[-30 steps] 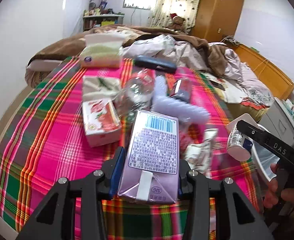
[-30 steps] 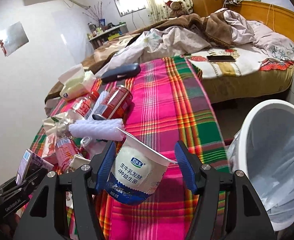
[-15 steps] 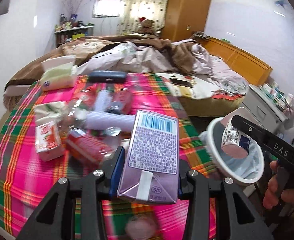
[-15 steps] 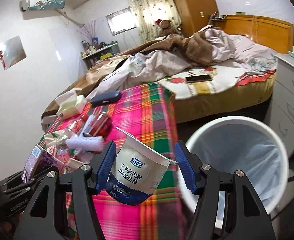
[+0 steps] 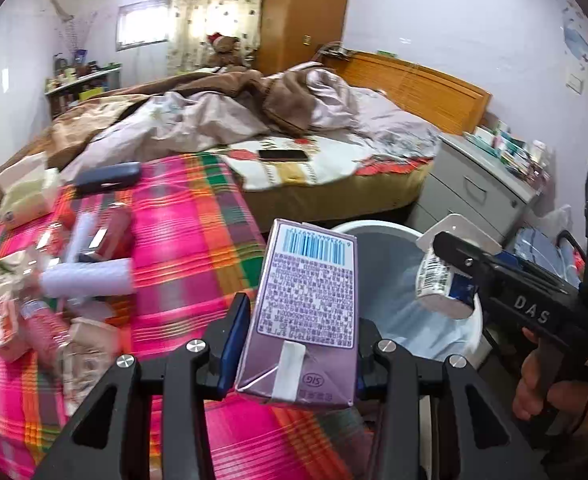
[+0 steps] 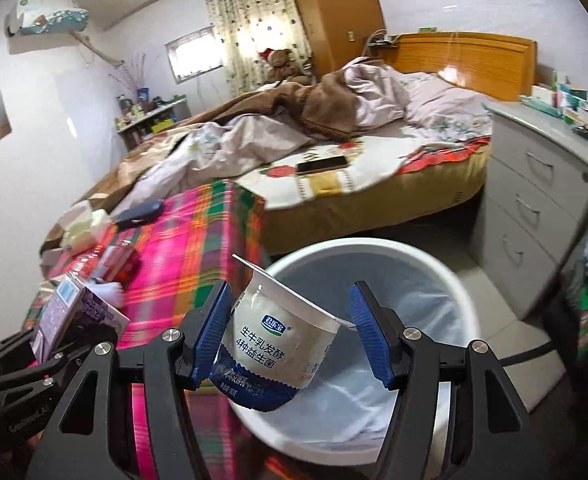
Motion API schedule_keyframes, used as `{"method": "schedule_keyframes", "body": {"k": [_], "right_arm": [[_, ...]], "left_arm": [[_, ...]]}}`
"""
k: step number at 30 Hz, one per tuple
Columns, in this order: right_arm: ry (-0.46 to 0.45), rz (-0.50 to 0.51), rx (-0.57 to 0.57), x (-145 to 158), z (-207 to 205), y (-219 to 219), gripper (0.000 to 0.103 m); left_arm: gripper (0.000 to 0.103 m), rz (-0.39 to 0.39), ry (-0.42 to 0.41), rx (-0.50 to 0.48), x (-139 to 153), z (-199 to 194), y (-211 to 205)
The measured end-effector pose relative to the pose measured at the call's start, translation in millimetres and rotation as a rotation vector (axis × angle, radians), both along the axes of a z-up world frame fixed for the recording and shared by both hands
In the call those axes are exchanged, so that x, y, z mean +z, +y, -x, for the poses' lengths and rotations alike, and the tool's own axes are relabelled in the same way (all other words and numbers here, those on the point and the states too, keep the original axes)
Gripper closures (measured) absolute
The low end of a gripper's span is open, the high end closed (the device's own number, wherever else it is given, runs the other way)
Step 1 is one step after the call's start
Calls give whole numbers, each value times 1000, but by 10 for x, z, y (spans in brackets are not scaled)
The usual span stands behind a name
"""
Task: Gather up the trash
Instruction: 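Carry carton and yogurt cup over the white bin and open both tools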
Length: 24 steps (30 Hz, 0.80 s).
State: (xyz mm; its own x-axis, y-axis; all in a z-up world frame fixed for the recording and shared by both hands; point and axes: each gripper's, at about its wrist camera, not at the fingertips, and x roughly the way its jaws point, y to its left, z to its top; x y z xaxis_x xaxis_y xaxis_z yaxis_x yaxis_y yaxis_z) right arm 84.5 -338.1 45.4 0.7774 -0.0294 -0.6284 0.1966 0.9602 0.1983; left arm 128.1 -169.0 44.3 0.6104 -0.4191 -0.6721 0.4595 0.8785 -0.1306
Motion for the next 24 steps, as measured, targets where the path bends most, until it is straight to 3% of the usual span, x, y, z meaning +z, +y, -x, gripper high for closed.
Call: {"method": "schedule_keyframes", "body": {"k": [10, 19, 20, 23, 24], "right_arm": [[99, 37, -80, -276, -28, -451, 40], [181, 27, -99, -482, -71, -695, 40], [189, 19, -96, -499, -78, -712, 39], [201, 5, -83, -532, -90, -738, 39], [207, 5, -81, -541, -92, -742, 39]], "left_arm": [[58, -14, 59, -118, -174, 13, -686], [58, -20, 103, -153, -317, -47, -941], [57, -20, 108, -156, -338, -58, -951], [35, -21, 112, -143, -366, -79, -969], [35, -15, 114, -141, -367, -82, -959]]}}
